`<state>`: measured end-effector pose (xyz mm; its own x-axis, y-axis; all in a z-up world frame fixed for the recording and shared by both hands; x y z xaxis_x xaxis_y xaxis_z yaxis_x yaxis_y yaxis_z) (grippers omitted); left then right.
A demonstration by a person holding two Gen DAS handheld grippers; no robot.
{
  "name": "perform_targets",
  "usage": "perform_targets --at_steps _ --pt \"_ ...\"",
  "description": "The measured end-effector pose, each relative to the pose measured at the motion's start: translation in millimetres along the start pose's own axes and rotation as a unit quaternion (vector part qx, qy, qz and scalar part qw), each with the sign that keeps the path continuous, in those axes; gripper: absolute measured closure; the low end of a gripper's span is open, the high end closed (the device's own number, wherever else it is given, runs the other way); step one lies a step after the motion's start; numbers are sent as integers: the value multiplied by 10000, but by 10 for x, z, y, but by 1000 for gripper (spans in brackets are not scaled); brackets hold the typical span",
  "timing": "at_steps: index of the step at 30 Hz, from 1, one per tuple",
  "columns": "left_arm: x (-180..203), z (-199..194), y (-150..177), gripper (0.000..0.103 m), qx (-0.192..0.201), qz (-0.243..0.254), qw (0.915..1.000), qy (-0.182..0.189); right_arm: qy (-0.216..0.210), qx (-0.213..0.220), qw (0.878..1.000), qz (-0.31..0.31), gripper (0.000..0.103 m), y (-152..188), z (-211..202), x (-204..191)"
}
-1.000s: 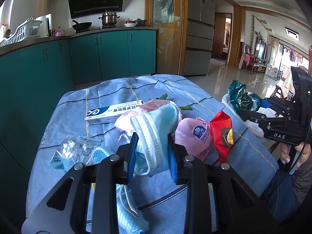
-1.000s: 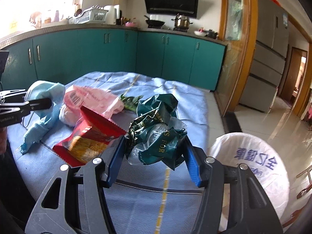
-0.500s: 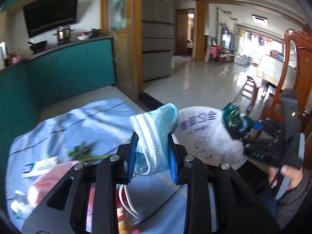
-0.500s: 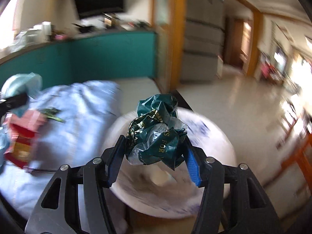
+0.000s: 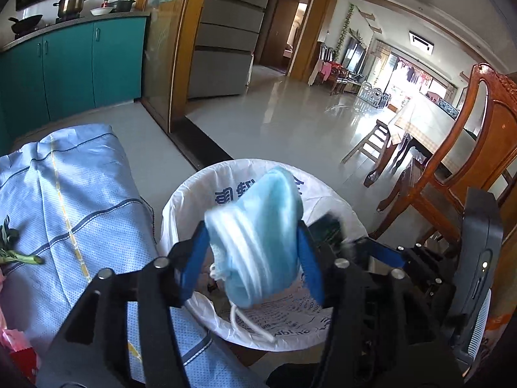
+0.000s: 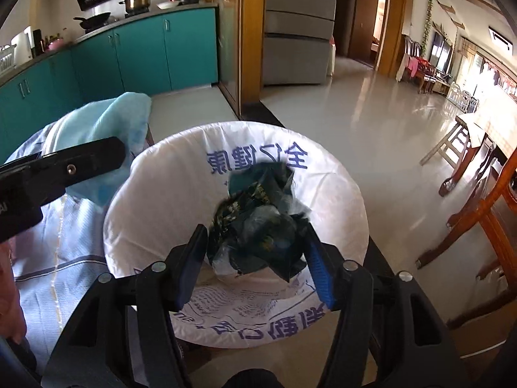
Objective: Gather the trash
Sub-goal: 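Carry the mask and green bag over the wastebasket and open both tools, then grasp the red snack bag with the right tool while the left tool reaches the blue cloth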
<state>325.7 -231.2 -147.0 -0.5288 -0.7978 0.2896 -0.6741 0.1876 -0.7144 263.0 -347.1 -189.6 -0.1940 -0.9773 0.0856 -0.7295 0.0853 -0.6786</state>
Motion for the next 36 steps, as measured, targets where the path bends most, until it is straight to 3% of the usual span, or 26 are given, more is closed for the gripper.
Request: perform_targets --at_steps 6,12,18,23,26,27,29,33,35,36 --pt "-40 -173 16 29 360 129 9985 -401 1 99 10000 5 33 -21 -32 -10" --pt "-165 -615 -18 23 774 260 9909 -1070 -144 357 9992 -82 33 -44 -163 -19" --pt "-456 -1123 -2 19 982 515 9736 -1996 -382 680 9962 -381 32 -98 -277 -252" --pt "-815 -1498 106 17 1054 590 9591 -2559 -698 886 9915 -654 32 -142 -361 -527" --pt "-1127 -1763 202 16 1220 563 9412 -3099 -1008 974 9869 -796 32 -159 -409 -686" --pt "-1263 -1848 239 16 1290 434 9335 -3318 -1145 997 9844 -884 32 -164 -427 -758" --pt "-1535 -2009 314 16 1284 107 9261 -3546 -1372 1011 9786 -1155 32 -145 -456 -933" --pt "-2107 -2355 474 16 1101 -643 9263 -3546 -2143 911 9574 -1710 32 -92 -565 -1448" --pt "-2293 -2518 599 16 1086 -866 9237 -3570 -2693 854 9401 -1911 31 -89 -657 -1732" --pt "-2371 -2580 666 16 1052 -937 9246 -3540 -2907 803 9312 -2047 26 -98 -695 -1891"
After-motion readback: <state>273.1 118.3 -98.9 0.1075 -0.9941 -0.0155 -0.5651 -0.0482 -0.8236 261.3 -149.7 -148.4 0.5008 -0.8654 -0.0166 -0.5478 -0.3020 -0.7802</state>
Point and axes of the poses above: each gripper's, at about its wrist camera, not at the fingertips, and z roughly the way its jaws point, x to its right, y to its underside, the point moved 1 cm from there along z, roughly the way its jaws point, and after that the axes turned 5 degrees about -z, right-handed, at the moved point
